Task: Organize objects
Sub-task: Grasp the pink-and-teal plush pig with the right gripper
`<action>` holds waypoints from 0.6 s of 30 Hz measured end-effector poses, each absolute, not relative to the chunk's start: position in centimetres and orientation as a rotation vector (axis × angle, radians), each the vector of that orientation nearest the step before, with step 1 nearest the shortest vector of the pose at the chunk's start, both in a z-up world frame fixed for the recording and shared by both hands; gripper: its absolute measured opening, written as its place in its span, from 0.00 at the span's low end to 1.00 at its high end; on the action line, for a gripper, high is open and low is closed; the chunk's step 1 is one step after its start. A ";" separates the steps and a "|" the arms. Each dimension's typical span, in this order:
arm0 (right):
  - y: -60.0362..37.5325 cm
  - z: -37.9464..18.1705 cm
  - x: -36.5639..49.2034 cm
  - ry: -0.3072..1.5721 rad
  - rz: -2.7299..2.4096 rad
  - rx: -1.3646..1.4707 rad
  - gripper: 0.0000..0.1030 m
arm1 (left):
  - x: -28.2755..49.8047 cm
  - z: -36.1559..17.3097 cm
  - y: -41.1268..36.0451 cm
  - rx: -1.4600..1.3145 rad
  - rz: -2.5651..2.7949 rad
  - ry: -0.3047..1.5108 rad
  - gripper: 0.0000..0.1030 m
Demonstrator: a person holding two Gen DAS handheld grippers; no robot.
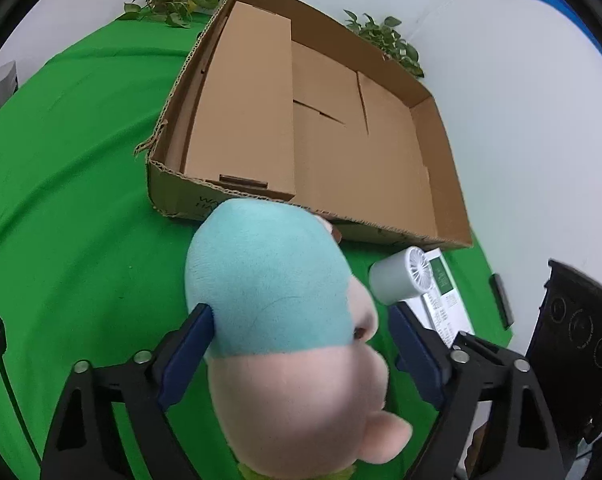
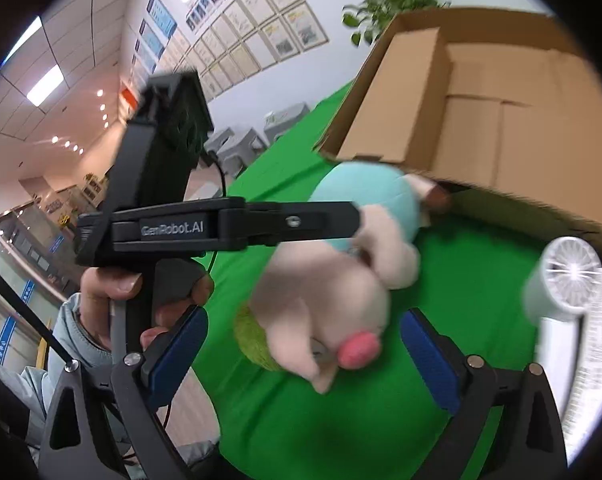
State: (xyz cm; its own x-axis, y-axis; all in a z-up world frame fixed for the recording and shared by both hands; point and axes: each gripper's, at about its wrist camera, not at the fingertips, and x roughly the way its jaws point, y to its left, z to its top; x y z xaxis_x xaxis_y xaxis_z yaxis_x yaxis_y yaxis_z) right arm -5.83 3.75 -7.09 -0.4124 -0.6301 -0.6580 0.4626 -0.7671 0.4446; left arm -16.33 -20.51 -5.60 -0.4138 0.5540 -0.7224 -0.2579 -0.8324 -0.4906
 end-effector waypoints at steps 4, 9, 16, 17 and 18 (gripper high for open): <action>2.3 -8.2 -7.0 -0.275 -2.158 1.177 0.94 | -16.1 -6.0 -20.7 -1.341 2.261 -0.370 0.64; 0.7 -8.7 -7.1 -0.219 -2.217 1.206 0.94 | -16.0 -6.3 -20.8 -1.344 2.243 -0.373 0.64; 0.0 -10.3 -8.3 -0.199 -2.270 1.292 0.84 | -16.2 -6.7 -21.2 -1.361 2.214 -0.379 0.64; -0.3 -10.4 -8.1 -0.180 -2.278 1.284 0.83 | -16.2 -6.7 -21.3 -1.362 2.208 -0.389 0.64; -0.6 -10.4 -8.0 -0.169 -2.286 1.279 0.80 | -16.1 -6.8 -21.2 -1.358 2.207 -0.382 0.63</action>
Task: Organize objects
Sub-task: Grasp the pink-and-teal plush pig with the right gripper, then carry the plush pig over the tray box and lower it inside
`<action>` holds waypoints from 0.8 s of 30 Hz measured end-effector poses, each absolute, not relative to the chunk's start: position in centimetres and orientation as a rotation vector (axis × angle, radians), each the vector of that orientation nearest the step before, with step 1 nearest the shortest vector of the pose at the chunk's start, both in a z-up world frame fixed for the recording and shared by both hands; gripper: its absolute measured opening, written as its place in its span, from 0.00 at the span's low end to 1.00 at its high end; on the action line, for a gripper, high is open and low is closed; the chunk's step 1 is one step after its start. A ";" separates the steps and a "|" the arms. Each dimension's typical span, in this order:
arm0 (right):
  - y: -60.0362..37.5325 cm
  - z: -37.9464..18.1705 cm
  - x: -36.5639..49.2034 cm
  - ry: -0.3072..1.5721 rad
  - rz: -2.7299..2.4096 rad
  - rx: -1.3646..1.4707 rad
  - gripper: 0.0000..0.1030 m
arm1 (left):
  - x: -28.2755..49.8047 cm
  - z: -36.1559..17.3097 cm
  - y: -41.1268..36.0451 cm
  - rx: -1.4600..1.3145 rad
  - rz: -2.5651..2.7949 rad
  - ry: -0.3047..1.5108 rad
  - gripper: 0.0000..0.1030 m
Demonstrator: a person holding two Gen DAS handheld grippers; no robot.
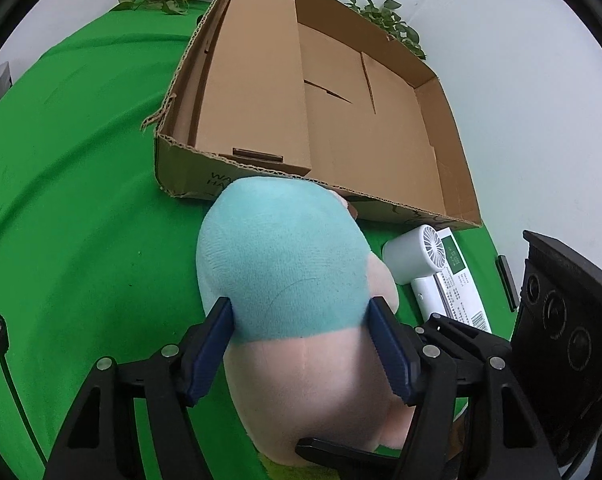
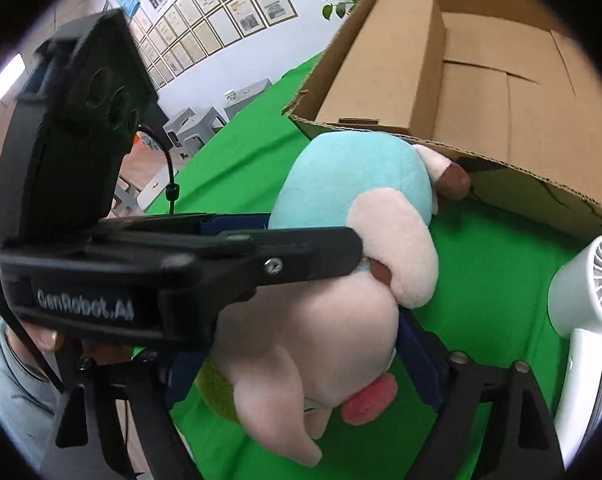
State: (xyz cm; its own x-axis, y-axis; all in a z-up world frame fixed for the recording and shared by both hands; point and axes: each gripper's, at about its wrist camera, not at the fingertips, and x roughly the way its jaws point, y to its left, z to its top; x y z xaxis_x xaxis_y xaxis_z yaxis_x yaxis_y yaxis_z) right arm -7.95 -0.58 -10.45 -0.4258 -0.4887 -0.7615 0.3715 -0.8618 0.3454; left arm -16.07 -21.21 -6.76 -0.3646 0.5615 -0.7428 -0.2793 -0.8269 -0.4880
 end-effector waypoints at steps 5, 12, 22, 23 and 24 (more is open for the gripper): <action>-1.0 -10.6 -6.7 -0.136 -2.301 1.260 0.71 | -14.7 -6.3 -20.7 -1.342 2.202 -0.376 0.56; 0.7 -10.3 -3.8 -0.161 -2.305 1.286 0.67 | -11.8 -5.5 -17.2 -1.363 2.168 -0.398 0.53; 2.7 -12.3 -7.0 -0.266 -2.273 1.300 0.69 | -11.1 -5.1 -15.0 -1.366 2.214 -0.350 0.50; 2.6 -12.2 -7.3 -0.270 -2.272 1.296 0.69 | -10.9 -4.5 -14.7 -1.351 2.226 -0.331 0.48; 2.8 -11.8 -7.3 -0.281 -2.275 1.290 0.68 | -10.9 -4.3 -14.5 -1.340 2.233 -0.314 0.48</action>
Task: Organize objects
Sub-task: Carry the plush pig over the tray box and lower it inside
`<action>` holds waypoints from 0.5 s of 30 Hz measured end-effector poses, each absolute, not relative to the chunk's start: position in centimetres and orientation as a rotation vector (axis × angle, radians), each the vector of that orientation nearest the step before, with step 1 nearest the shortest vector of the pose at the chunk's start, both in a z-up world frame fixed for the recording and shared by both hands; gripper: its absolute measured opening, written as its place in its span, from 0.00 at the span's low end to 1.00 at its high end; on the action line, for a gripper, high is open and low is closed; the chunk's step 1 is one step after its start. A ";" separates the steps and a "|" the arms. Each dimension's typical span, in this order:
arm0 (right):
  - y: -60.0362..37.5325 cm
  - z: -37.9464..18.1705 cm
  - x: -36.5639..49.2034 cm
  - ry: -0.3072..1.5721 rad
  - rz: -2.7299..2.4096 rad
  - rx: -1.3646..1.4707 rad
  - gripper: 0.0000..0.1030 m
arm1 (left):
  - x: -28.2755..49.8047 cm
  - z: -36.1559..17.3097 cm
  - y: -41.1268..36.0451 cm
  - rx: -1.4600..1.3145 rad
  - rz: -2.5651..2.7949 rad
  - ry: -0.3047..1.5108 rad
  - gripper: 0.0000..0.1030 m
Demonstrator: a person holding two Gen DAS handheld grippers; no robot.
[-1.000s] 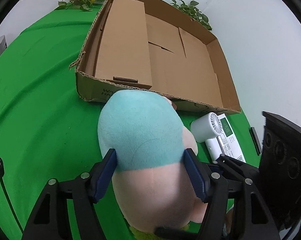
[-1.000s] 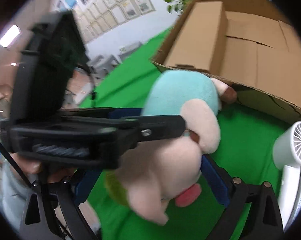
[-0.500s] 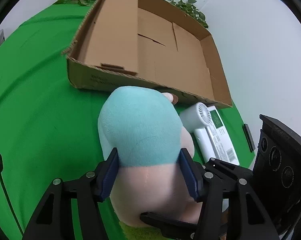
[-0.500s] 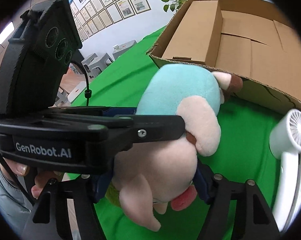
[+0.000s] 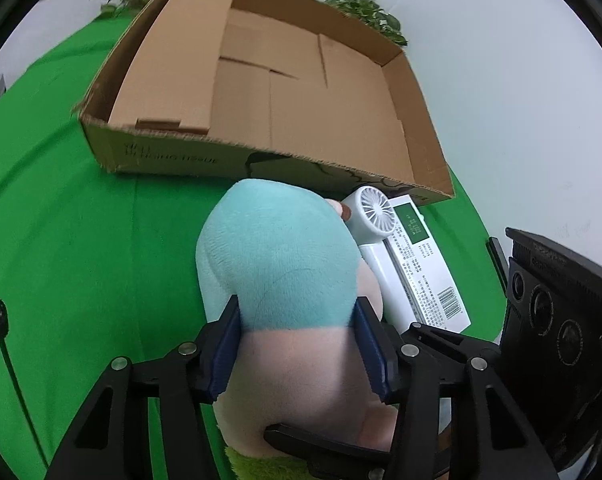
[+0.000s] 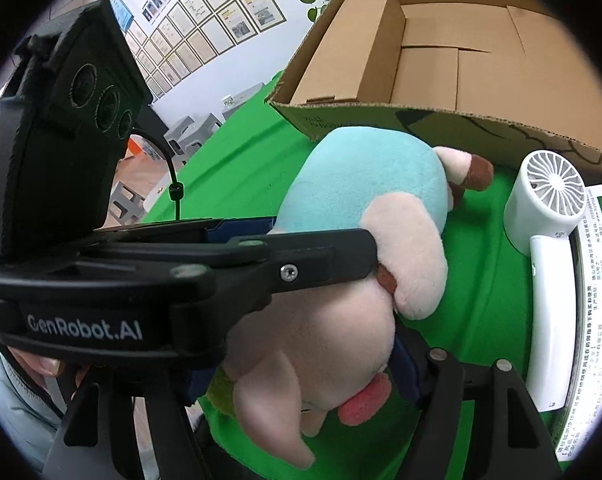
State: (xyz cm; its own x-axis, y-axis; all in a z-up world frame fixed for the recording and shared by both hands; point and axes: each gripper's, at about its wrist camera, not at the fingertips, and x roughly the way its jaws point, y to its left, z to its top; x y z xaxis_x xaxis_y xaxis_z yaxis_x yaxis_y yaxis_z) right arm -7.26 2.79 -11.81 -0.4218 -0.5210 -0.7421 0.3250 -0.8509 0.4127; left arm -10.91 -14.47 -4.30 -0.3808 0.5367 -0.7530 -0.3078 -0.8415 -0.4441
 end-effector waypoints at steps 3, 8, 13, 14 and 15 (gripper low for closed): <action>3.3 -10.1 -6.6 -0.272 -2.322 1.237 0.67 | -10.7 -1.8 -13.1 -1.248 2.278 -0.260 0.48; 6.7 -2.8 -3.9 -0.219 -2.468 1.008 0.66 | -10.8 6.6 -10.8 -0.946 2.375 -0.121 0.48; 8.1 4.7 -4.9 -0.069 -2.627 0.725 0.66 | -11.8 14.0 -9.7 -0.692 2.405 -0.038 0.48; 8.3 5.8 -5.2 -0.045 -2.648 0.686 0.66 | -12.2 15.6 -9.4 -0.634 2.407 -0.019 0.48; 8.6 7.0 -5.8 -0.019 -2.669 0.645 0.66 | -12.5 16.4 -9.2 -0.606 2.408 -0.011 0.48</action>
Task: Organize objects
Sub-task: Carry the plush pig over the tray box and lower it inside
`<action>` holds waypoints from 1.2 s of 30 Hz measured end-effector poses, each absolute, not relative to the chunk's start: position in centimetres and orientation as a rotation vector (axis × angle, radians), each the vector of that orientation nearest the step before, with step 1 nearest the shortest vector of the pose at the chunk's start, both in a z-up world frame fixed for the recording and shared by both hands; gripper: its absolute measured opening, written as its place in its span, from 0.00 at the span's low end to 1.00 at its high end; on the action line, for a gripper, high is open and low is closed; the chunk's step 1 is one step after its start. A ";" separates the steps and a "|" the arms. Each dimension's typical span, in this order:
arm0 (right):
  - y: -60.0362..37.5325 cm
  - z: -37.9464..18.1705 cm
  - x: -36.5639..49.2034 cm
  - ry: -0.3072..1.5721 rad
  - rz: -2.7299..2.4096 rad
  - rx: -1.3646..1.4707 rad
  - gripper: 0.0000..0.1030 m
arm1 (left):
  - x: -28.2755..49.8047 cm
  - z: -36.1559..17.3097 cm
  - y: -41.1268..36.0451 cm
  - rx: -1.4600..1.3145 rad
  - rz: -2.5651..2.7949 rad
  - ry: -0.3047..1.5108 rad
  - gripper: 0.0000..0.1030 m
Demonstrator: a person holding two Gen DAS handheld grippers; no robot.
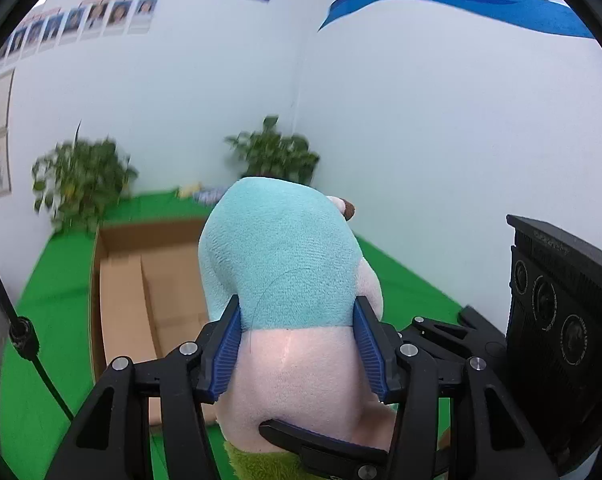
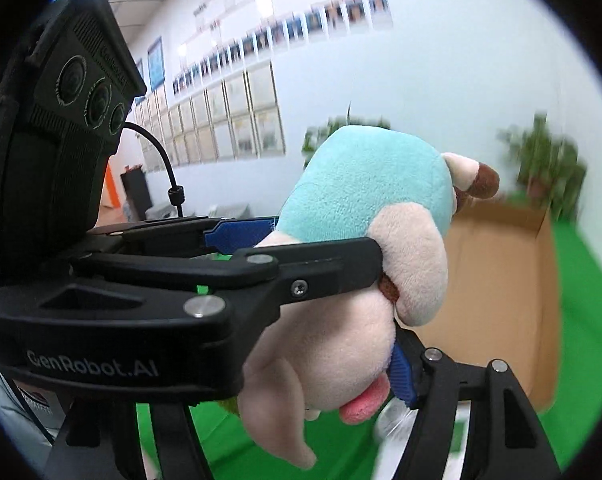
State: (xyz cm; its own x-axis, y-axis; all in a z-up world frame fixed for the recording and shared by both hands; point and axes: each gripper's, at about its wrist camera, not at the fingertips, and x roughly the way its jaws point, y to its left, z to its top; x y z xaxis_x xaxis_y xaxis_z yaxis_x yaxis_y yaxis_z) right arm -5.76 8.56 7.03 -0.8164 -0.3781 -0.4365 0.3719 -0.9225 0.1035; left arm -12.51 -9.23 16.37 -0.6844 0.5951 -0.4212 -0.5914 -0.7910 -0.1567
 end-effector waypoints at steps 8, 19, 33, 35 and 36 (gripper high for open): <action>11.2 13.7 -11.2 0.074 -2.672 0.521 0.66 | -20.0 22.2 -9.2 -0.518 2.446 -0.010 0.48; 10.2 4.9 -18.8 -0.048 -2.564 0.782 0.65 | -29.2 10.4 -11.4 -0.918 2.404 -0.117 0.48; 8.5 -6.0 -21.8 -0.115 -2.439 1.069 0.72 | -28.0 0.4 -16.6 -1.183 2.390 -0.206 0.53; 8.7 -5.9 -22.0 -0.148 -2.430 1.073 0.77 | -27.1 1.6 -19.0 -1.125 2.452 -0.243 0.54; 8.7 -5.7 -22.1 -0.154 -2.427 1.082 0.78 | -26.6 2.1 -20.2 -1.095 2.482 -0.265 0.61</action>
